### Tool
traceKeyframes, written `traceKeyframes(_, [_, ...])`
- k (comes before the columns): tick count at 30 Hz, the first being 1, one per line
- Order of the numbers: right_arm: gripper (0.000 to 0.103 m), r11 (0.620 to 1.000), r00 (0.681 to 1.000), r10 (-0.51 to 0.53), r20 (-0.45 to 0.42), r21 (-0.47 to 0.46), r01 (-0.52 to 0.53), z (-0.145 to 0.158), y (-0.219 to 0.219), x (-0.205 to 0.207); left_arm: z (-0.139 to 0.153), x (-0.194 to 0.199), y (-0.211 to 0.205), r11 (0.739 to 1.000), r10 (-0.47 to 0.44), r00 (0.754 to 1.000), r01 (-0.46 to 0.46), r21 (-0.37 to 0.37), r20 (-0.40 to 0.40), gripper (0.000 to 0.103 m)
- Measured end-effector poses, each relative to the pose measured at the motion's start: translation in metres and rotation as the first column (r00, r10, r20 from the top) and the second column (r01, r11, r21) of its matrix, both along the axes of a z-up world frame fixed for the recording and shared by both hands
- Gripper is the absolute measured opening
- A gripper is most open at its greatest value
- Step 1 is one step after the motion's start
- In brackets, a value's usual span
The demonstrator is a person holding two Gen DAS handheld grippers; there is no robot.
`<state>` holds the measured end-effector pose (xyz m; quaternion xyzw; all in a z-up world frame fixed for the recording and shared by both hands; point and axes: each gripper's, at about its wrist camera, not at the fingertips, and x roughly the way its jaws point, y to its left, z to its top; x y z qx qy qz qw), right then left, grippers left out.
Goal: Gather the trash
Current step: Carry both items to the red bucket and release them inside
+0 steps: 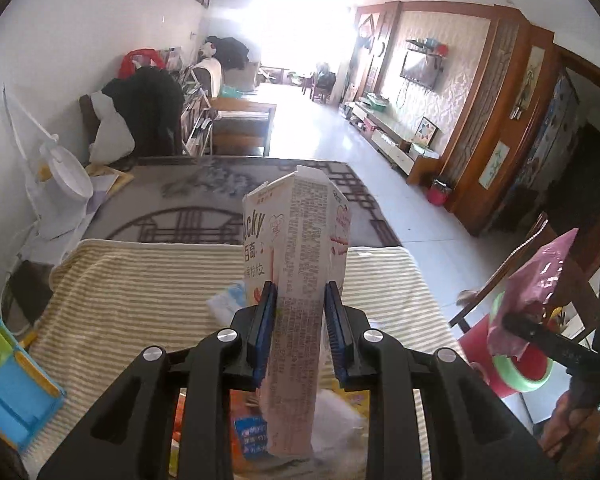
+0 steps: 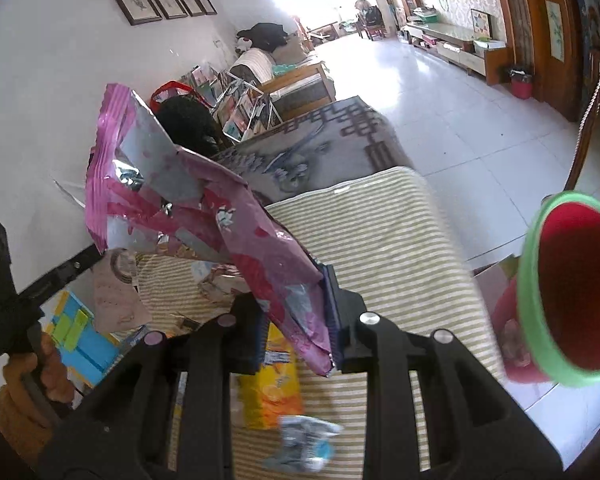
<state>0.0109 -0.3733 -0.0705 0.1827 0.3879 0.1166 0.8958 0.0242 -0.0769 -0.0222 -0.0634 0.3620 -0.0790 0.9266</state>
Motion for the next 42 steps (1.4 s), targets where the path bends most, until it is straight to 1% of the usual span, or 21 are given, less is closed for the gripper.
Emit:
traceKeyframes(3, [0.024, 1.000, 1.000, 0.006, 0.002, 0.009, -0.006, -0.002, -0.026, -0.004, 0.002, -0.014, -0.016, 0.997, 0.056, 0.998, -0.056, 0.050, 0.011, 0.022])
traceKeyframes(5, [0.024, 1.000, 1.000, 0.010, 0.003, 0.001, -0.010, -0.003, -0.037, -0.006, 0.006, -0.023, -0.019, 0.995, 0.087, 0.996, -0.087, 0.051, 0.012, 0.022])
traceKeyframes(7, [0.024, 1.000, 1.000, 0.006, 0.005, 0.000, -0.006, -0.004, -0.053, -0.009, 0.013, -0.034, -0.025, 0.989, 0.130, 0.991, -0.132, 0.061, 0.031, 0.022])
traceKeyframes(9, [0.024, 1.000, 1.000, -0.018, 0.009, -0.003, 0.018, -0.006, -0.069, -0.010, 0.019, -0.043, -0.031, 0.982, 0.165, 0.984, -0.170, 0.078, 0.067, 0.022])
traceKeyframes(11, [0.024, 0.999, 0.999, -0.043, 0.014, -0.009, 0.043, -0.005, -0.082, -0.010, 0.029, -0.052, -0.042, 0.967, 0.203, 0.970, -0.220, 0.127, 0.135, 0.022])
traceKeyframes(12, [0.024, 0.999, 0.999, -0.052, 0.016, -0.007, 0.052, -0.006, -0.090, -0.011, 0.033, -0.054, -0.046, 0.963, 0.207, 0.966, -0.229, 0.142, 0.153, 0.022])
traceKeyframes(13, [0.024, 0.998, 0.998, -0.057, 0.017, -0.006, 0.057, -0.007, -0.095, -0.012, 0.039, -0.053, -0.051, 0.965, 0.200, 0.966, -0.223, 0.141, 0.163, 0.022])
traceKeyframes(16, [0.024, 0.996, 0.996, -0.090, 0.012, 0.003, 0.090, -0.009, -0.114, -0.018, 0.051, -0.054, -0.066, 0.973, 0.176, 0.968, -0.198, 0.116, 0.177, 0.022])
traceKeyframes(18, [0.025, 0.993, 0.993, -0.118, 0.006, 0.000, 0.118, -0.011, -0.125, -0.022, 0.055, -0.052, -0.083, 0.983, 0.145, 0.975, -0.161, 0.088, 0.172, 0.022])
traceKeyframes(21, [0.025, 0.985, 0.985, -0.171, -0.013, -0.009, 0.171, -0.016, -0.149, -0.029, 0.054, -0.052, -0.114, 0.996, 0.068, 0.987, -0.074, 0.039, 0.148, 0.022])
traceKeyframes(22, [0.025, 0.981, 0.981, -0.195, -0.024, -0.017, 0.195, -0.019, -0.158, -0.032, 0.053, -0.051, -0.131, 0.999, 0.024, 0.990, -0.027, 0.024, 0.140, 0.022])
traceKeyframes(24, [0.024, 0.971, 0.969, -0.240, -0.051, -0.031, 0.239, -0.026, -0.177, -0.039, 0.047, -0.051, -0.152, 0.999, -0.036, 0.991, 0.035, 0.010, 0.127, 0.022])
traceKeyframes(26, [0.027, 0.961, 0.958, -0.276, -0.071, -0.040, 0.274, -0.030, -0.192, -0.044, 0.039, -0.049, -0.182, 0.992, -0.124, 0.987, 0.127, -0.024, 0.100, 0.022])
traceKeyframes(27, [0.027, 0.952, 0.949, -0.304, -0.082, -0.049, 0.301, -0.033, -0.201, -0.048, 0.035, -0.047, -0.194, 0.987, -0.154, 0.984, 0.158, -0.037, 0.088, 0.022])
traceKeyframes(29, [0.028, 0.942, 0.938, -0.334, -0.092, -0.052, 0.331, -0.036, -0.215, -0.052, 0.022, -0.043, -0.225, 0.968, -0.239, 0.970, 0.242, -0.064, 0.054, 0.022])
traceKeyframes(31, [0.049, 0.936, 0.930, -0.351, -0.110, -0.058, 0.346, -0.041, -0.226, -0.059, 0.009, -0.038, -0.250, 0.948, -0.304, 0.953, 0.304, -0.092, 0.015, 0.022])
traceKeyframes(32, [0.072, 0.929, 0.922, -0.370, -0.109, -0.062, 0.365, -0.041, -0.231, -0.063, 0.002, -0.035, -0.262, 0.937, -0.335, 0.942, 0.332, -0.108, -0.005, 0.022])
traceKeyframes(33, [0.080, 0.912, 0.907, -0.411, -0.092, -0.054, 0.407, -0.040, -0.238, -0.075, -0.005, -0.032, -0.279, 0.921, -0.374, 0.927, 0.368, -0.125, -0.029, 0.022])
traceKeyframes(39, [0.080, 0.872, 0.867, -0.490, -0.089, -0.047, 0.488, -0.034, -0.267, -0.106, -0.035, -0.020, -0.347, 0.862, -0.501, 0.861, 0.489, -0.133, -0.085, 0.022])
traceKeyframes(40, [0.080, 0.867, 0.863, -0.498, -0.086, -0.049, 0.496, -0.031, -0.269, -0.110, -0.042, -0.017, -0.360, 0.850, -0.523, 0.847, 0.508, -0.139, -0.100, 0.022])
traceKeyframes(42, [0.080, 0.858, 0.855, -0.513, -0.077, -0.059, 0.510, -0.027, -0.271, -0.118, -0.050, -0.014, -0.372, 0.837, -0.545, 0.831, 0.529, -0.140, -0.114, 0.022])
